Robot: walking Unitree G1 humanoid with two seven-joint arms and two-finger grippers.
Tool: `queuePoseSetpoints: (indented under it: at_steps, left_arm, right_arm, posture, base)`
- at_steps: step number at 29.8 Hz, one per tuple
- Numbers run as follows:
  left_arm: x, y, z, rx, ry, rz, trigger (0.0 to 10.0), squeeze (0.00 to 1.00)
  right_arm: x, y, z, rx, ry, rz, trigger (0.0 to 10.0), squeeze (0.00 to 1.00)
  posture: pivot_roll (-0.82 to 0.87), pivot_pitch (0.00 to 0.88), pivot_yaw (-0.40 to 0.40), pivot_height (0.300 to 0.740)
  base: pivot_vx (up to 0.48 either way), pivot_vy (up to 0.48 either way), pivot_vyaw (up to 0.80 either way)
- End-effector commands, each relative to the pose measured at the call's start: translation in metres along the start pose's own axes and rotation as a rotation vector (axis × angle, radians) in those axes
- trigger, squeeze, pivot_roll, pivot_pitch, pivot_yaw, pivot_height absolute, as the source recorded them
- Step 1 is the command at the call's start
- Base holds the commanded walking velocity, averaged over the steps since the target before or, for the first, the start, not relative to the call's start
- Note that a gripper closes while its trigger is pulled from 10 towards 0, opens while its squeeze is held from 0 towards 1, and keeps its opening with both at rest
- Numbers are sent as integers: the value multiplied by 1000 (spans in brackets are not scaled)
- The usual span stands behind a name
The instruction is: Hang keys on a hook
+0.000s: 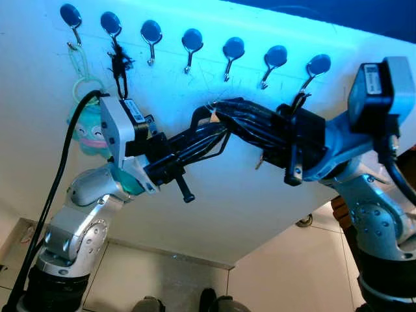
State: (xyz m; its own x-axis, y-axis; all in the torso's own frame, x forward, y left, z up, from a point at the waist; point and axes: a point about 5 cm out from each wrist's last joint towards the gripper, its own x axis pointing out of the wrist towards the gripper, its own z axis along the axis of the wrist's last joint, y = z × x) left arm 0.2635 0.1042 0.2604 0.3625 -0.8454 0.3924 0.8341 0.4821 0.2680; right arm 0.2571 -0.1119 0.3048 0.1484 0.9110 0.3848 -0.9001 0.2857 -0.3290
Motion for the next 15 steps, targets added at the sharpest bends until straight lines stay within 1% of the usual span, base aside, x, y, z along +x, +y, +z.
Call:
queuePoseSetpoints:
  at_steps: [1, 9, 12, 13, 14, 15]
  left_arm:
    - [-1, -1, -1, 9, 3, -8, 10000, 0]
    - [6, -2, 8, 29, -31, -42, 10000, 0]
    - [7, 1, 12, 56, -20, -63, 10000, 0]
    - [7, 1, 12, 56, -20, -63, 10000, 0]
    - [7, 3, 13, 63, -16, -65, 10000, 0]
    - [6, 5, 13, 69, -8, -63, 10000, 0]
  right_arm:
    - [-2, 0, 5, -6, -16, -1, 10000, 0]
    - [-3, 1, 6, -3, -23, -7, 10000, 0]
    - [-5, -1, 11, 22, -80, -20, 10000, 0]
    - [-5, -1, 11, 22, -80, -20, 10000, 0]
    - [-7, -1, 13, 34, -91, -13, 10000, 0]
    - [-11, 4, 11, 41, -70, 21, 10000, 0]
  posture:
    - [107, 99, -34, 740]
    - [108, 102, -33, 740]
    - [108, 103, -31, 740]
    - [108, 103, -31, 740]
    - [105, 103, -27, 740]
    - [104, 104, -25, 740]
  base:
    - [0, 0, 0]
    - [0, 0, 0]
    - [0, 0, 0]
    - [0, 0, 0]
    - [0, 0, 0]
    - [0, 0, 0]
